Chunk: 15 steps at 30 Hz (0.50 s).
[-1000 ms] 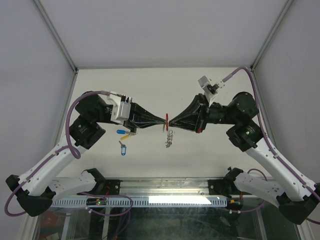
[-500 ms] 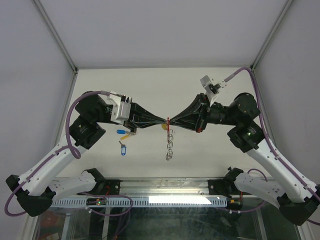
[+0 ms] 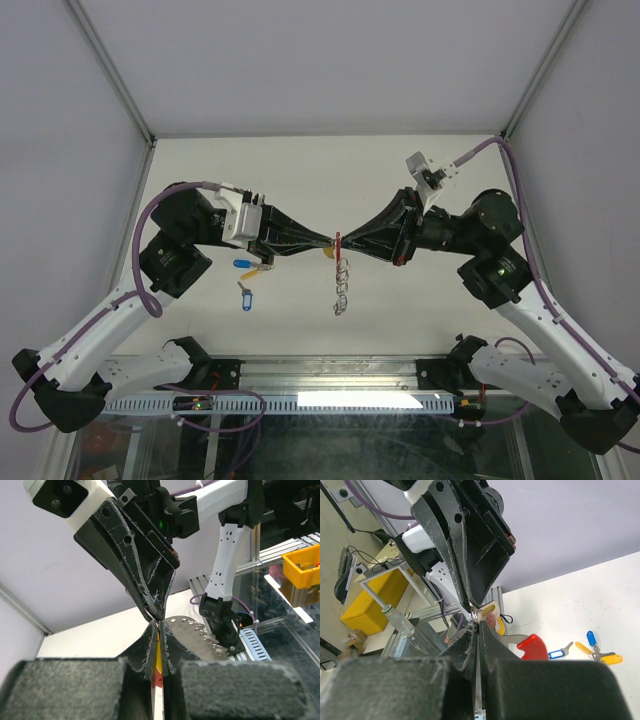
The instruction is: Put the keys on the keyring
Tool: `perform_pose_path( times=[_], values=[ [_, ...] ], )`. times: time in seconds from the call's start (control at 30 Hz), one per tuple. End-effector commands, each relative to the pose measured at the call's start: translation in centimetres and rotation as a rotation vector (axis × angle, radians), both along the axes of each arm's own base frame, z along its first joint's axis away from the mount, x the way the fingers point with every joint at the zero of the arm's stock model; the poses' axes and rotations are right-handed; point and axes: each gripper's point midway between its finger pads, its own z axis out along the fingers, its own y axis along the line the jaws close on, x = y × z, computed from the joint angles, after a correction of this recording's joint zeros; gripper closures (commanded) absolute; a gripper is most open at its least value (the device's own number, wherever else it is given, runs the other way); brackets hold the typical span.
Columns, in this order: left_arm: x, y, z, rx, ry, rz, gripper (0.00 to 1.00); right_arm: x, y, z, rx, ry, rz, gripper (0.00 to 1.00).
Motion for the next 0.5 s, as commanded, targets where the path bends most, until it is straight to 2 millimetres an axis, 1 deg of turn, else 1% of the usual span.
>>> perform_pose_path(
  times=[0.0, 0.47],
  values=[
    [-1.2, 0.13, 0.5, -0.013, -0.024, -0.047, 1.0, 0.55, -1.01, 2.96, 0.09, -0.089, -0.088, 1.0],
    [-0.82, -0.2, 0.05, 0.002, -0.012, -0.046, 1.0, 0.52, -0.97, 3.73, 0.11, -0.068, -0.084, 1.0]
  ],
)
